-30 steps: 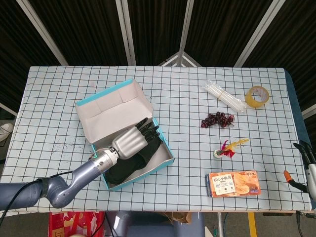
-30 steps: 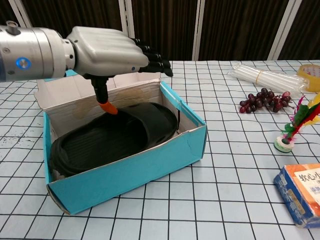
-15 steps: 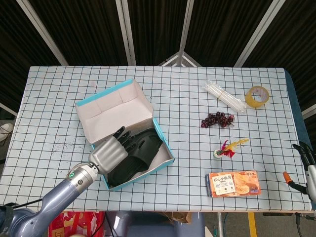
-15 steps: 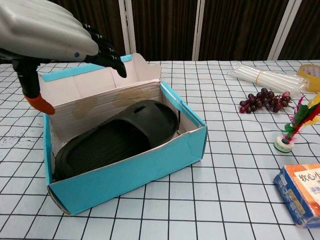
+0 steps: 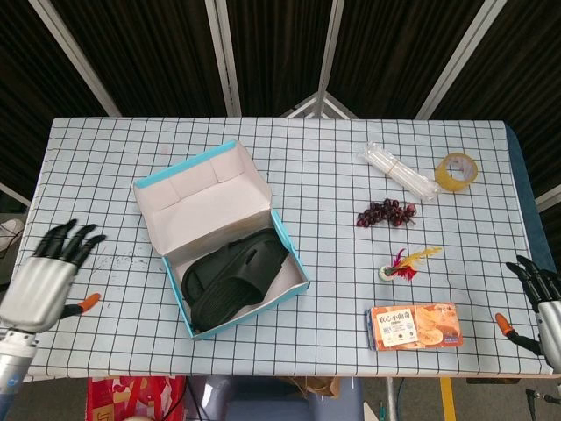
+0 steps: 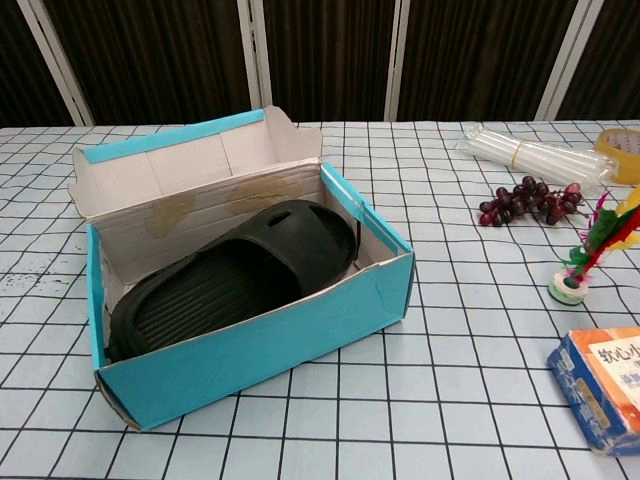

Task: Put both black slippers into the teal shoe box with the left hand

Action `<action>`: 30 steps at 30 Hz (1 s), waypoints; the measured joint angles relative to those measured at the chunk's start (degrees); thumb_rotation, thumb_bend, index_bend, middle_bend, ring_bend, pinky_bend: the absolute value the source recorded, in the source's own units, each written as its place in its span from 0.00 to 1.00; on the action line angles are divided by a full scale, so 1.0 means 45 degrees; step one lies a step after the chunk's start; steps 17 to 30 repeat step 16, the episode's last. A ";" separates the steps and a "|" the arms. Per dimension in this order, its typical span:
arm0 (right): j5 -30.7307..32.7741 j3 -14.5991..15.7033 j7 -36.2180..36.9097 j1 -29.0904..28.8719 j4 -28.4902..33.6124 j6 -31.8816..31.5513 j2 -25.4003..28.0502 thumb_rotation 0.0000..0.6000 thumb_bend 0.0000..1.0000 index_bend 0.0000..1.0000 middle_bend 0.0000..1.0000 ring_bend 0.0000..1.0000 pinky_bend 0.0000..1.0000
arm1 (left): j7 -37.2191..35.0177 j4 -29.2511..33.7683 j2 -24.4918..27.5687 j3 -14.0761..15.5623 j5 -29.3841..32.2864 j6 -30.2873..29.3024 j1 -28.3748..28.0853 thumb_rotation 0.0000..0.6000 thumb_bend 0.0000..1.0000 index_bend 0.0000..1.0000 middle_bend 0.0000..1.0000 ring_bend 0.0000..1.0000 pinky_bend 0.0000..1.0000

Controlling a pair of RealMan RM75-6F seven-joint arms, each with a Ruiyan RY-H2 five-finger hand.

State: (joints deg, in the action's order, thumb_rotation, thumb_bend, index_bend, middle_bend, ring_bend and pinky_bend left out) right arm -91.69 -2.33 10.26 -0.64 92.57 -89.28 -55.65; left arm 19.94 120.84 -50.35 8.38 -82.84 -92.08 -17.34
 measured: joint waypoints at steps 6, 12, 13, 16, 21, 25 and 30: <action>0.0042 0.0121 -0.0093 -0.0079 0.0070 0.0330 0.0145 1.00 0.31 0.15 0.11 0.18 0.14 | -0.1728 -0.2466 -0.1186 -0.0091 0.0016 -0.1148 0.1587 1.00 0.24 0.11 0.07 0.02 0.10; 0.0163 0.0189 -0.0252 -0.0161 0.0266 0.0588 0.0297 1.00 0.31 0.15 0.11 0.18 0.14 | -0.2386 -0.2954 -0.1450 -0.0503 -0.0020 -0.1181 0.1978 1.00 0.24 0.12 0.08 0.02 0.10; 0.0165 0.0182 -0.0292 -0.0166 0.0285 0.0579 0.0297 1.00 0.31 0.15 0.11 0.18 0.14 | -0.2403 -0.3046 -0.1469 -0.0554 -0.0027 -0.1131 0.2014 1.00 0.24 0.12 0.08 0.02 0.10; 0.0170 0.0159 -0.0489 -0.0175 0.0332 0.0535 0.0272 1.00 0.31 0.15 0.11 0.18 0.14 | -0.2554 -0.3237 -0.1522 -0.0756 -0.0034 -0.1036 0.2109 1.00 0.24 0.13 0.09 0.02 0.10; 0.0170 0.0159 -0.0489 -0.0175 0.0332 0.0535 0.0272 1.00 0.31 0.15 0.11 0.18 0.14 | -0.2554 -0.3237 -0.1522 -0.0756 -0.0034 -0.1036 0.2109 1.00 0.24 0.13 0.09 0.02 0.10; 0.0170 0.0159 -0.0489 -0.0175 0.0332 0.0535 0.0272 1.00 0.31 0.15 0.11 0.18 0.14 | -0.2554 -0.3237 -0.1522 -0.0756 -0.0034 -0.1036 0.2109 1.00 0.24 0.13 0.09 0.02 0.10; 0.0170 0.0159 -0.0489 -0.0175 0.0332 0.0535 0.0272 1.00 0.31 0.15 0.11 0.18 0.14 | -0.2554 -0.3237 -0.1522 -0.0756 -0.0034 -0.1036 0.2109 1.00 0.24 0.13 0.09 0.02 0.10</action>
